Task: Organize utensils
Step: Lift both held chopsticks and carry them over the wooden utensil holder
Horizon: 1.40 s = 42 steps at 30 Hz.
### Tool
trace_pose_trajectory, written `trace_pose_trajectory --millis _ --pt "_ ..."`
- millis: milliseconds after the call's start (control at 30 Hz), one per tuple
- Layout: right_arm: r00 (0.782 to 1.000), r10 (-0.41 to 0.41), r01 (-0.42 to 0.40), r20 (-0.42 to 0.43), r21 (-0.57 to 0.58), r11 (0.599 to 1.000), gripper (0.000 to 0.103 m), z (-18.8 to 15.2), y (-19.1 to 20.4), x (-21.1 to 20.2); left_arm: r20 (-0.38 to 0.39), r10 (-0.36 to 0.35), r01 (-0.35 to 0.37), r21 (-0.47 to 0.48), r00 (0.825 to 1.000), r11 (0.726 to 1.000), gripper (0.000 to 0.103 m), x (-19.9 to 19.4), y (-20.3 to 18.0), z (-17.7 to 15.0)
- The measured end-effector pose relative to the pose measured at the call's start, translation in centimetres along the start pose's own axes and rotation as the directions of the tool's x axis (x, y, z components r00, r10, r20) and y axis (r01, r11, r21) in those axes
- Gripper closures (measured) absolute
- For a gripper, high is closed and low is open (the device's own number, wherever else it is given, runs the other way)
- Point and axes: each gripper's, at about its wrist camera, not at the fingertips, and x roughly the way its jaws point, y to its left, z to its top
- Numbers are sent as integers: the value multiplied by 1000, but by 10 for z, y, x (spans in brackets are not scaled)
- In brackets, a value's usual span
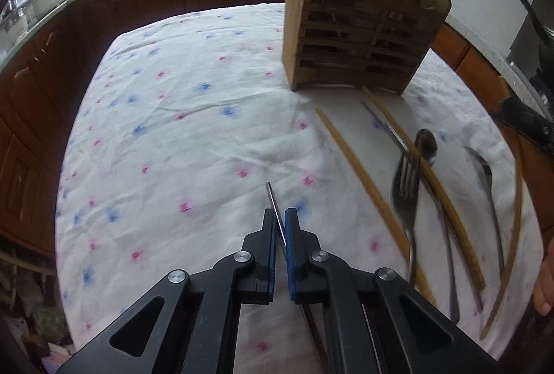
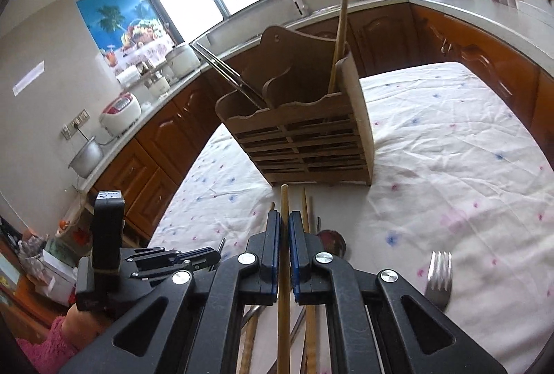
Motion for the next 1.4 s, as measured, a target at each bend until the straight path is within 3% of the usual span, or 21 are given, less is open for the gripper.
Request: trace_pose_trajectory --millis 200,267,333,467,600,767,1100,1400 --pt "1000 15 -16 16 9 1000 98 -4 0 -8 -57 28 -29 -16 998 999 94 4 -2 3" --pt "1000 19 -19 19 7 1000 98 -4 1 -11 -75 44 -44 3 996 999 84 7 -8 7" --pt "999 23 -23 26 5 1000 98 -5 3 -15 -65 85 -82 42 994 996 84 10 -16 9" --pt "999 19 -19 41 14 1000 98 -8 -1 -21 -32 90 -87 72 995 994 98 13 -23 9" --pt "998 14 -15 55 21 1000 98 -8 -2 -29 -11 87 -87 58 996 995 100 6 -22 2" --pt "997 16 -16 81 6 1000 98 -6 4 -42 92 3 -3 0 996 1000 100 -40 -15 -10" --pt "987 13 -6 163 -44 999 98 6 26 -73 311 -110 134 -56 944 989 100 -147 4 -31" --pt "976 2 15 216 -77 997 98 11 38 -94 382 -149 177 -41 912 983 100 -191 10 -56"
